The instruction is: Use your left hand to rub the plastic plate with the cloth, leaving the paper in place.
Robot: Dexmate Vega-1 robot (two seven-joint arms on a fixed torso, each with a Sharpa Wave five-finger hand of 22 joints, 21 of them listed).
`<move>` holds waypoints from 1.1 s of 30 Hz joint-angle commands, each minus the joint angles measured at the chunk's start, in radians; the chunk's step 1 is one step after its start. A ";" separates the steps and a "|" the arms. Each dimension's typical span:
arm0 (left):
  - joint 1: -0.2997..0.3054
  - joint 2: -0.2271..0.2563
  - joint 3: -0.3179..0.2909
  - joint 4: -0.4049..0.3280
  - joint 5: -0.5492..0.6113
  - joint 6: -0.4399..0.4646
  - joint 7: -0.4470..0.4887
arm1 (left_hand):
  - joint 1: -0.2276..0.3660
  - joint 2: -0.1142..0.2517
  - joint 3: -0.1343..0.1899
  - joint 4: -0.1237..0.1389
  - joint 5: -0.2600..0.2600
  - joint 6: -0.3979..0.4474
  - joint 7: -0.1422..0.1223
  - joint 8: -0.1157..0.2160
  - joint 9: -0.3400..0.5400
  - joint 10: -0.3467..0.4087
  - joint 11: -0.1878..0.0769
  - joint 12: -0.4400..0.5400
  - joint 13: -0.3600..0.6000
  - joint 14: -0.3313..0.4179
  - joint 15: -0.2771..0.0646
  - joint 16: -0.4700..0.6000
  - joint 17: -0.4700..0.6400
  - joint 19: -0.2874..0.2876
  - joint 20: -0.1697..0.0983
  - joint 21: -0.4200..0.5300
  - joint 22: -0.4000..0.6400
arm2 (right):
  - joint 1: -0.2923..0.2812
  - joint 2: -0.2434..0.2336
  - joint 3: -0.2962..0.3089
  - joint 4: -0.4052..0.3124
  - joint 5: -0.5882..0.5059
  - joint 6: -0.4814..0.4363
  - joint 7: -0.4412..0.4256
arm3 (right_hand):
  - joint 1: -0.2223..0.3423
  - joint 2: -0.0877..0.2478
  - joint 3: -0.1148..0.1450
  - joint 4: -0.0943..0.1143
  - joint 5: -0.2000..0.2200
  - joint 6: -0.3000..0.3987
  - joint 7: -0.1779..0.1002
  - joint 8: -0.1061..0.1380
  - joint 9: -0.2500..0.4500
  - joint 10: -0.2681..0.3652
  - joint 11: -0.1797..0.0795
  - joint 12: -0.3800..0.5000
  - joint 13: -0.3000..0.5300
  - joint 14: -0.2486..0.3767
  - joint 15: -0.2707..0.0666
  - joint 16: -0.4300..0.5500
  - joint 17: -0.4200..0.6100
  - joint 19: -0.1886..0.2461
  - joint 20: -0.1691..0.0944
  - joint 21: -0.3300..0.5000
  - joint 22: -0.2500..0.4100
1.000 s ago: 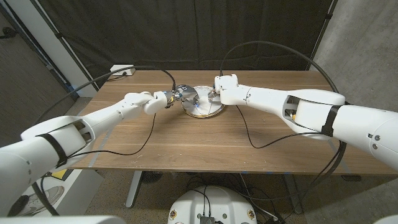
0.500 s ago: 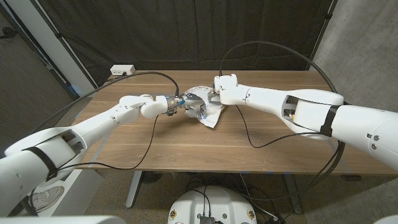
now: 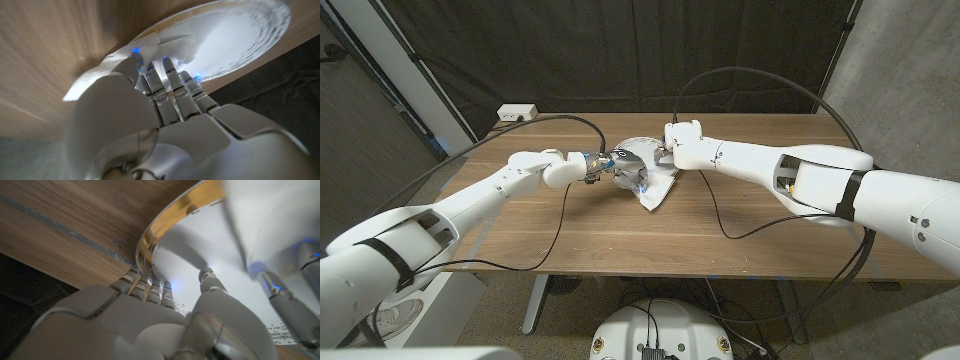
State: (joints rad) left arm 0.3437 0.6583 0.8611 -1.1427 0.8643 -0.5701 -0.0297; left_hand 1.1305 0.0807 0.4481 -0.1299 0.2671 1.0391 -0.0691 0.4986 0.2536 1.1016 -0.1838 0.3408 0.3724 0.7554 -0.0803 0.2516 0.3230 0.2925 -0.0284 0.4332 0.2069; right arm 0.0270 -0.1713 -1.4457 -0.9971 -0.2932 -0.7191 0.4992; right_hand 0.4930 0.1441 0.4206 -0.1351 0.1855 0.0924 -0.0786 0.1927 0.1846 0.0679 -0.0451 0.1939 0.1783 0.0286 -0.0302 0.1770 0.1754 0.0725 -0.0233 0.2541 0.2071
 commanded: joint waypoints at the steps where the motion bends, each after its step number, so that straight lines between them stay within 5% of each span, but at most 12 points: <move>1: -0.090 -0.048 0.070 0.171 0.123 0.147 0.073 | 0.027 0.025 -0.005 -0.001 0.006 0.013 0.014 0.004 0.002 0.005 -0.010 0.010 0.008 0.009 -0.162 -0.001 0.005 -0.004 0.002 0.010 0.004 | 0.004 0.009 0.001 0.032 0.006 0.030 0.008 | 0.011 0.000 -0.003 -0.003 -0.003 0.004 -0.002 0.005 0.004 0.010 -0.018 0.005 0.005 0.000 -0.016 0.006 0.003 -0.002 0.002 0.006 0.003; 11: -0.211 -0.126 0.194 0.387 0.166 0.283 0.180 | 0.031 0.026 -0.011 0.000 0.007 0.011 0.016 0.006 0.003 0.004 -0.010 0.013 0.014 0.012 -0.162 -0.001 0.011 -0.004 0.001 0.011 0.004 | 0.008 0.023 0.012 0.079 0.005 0.072 0.009 | 0.013 -0.002 -0.005 -0.005 -0.003 0.003 0.004 0.005 0.004 0.007 -0.026 0.004 0.005 -0.001 -0.016 0.006 0.003 -0.003 0.004 0.006 0.002; 22: -0.316 -0.258 0.397 0.675 0.175 0.372 0.462 | 0.034 0.027 -0.016 0.001 0.009 0.011 0.015 0.007 0.001 0.003 -0.010 0.015 0.021 0.012 -0.162 -0.002 0.015 -0.006 0.000 0.011 0.004 | 0.010 0.036 0.028 0.120 0.002 0.096 0.017 | 0.013 -0.008 -0.009 -0.006 -0.004 0.001 0.006 0.005 0.004 0.006 -0.026 0.004 0.005 -0.002 -0.013 0.006 0.003 -0.007 0.005 0.005 0.002; 25: -0.327 -0.265 0.424 0.688 0.131 0.340 0.464 | 0.035 0.028 -0.017 0.002 0.009 0.009 0.014 0.007 0.001 0.004 -0.010 0.016 0.022 0.012 -0.162 -0.003 0.017 -0.007 0.000 0.011 0.004 | 0.011 0.040 0.030 0.129 0.001 0.099 0.021 | 0.013 -0.009 -0.010 -0.006 -0.005 0.001 0.007 0.005 0.004 0.006 -0.026 0.004 0.005 -0.003 -0.013 0.006 0.003 -0.007 0.005 0.005 0.002; 33: -0.297 -0.163 0.424 0.479 0.064 0.283 0.402 | 0.037 0.029 -0.021 0.003 0.009 0.008 0.011 0.008 0.000 0.001 -0.010 0.016 0.027 0.011 -0.162 -0.005 0.020 -0.007 -0.001 0.012 0.004 | 0.009 0.039 0.035 0.130 -0.004 0.097 0.022 | 0.012 -0.012 -0.013 -0.007 -0.006 0.000 0.007 0.005 0.004 0.004 -0.033 0.004 0.005 -0.003 -0.012 0.006 0.003 -0.009 0.006 0.004 0.002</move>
State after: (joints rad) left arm 0.0547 0.4458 1.2292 -0.5628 1.0012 -0.2484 0.3630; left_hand 1.1385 0.0886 0.4302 -0.1254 0.2709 1.0284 -0.0661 0.5008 0.2489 1.0977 -0.1875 0.3519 0.3929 0.7573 -0.0783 0.2476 0.3403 0.2925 -0.0284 0.4410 0.2069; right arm 0.0365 -0.1352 -1.4184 -0.8839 -0.2887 -0.6256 0.5159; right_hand 0.4984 0.1388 0.4137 -0.1421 0.1810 0.0878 -0.0727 0.1937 0.1860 0.0703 -0.0792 0.1954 0.1789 0.0306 -0.0321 0.1807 0.1760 0.0670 -0.0177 0.2548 0.2091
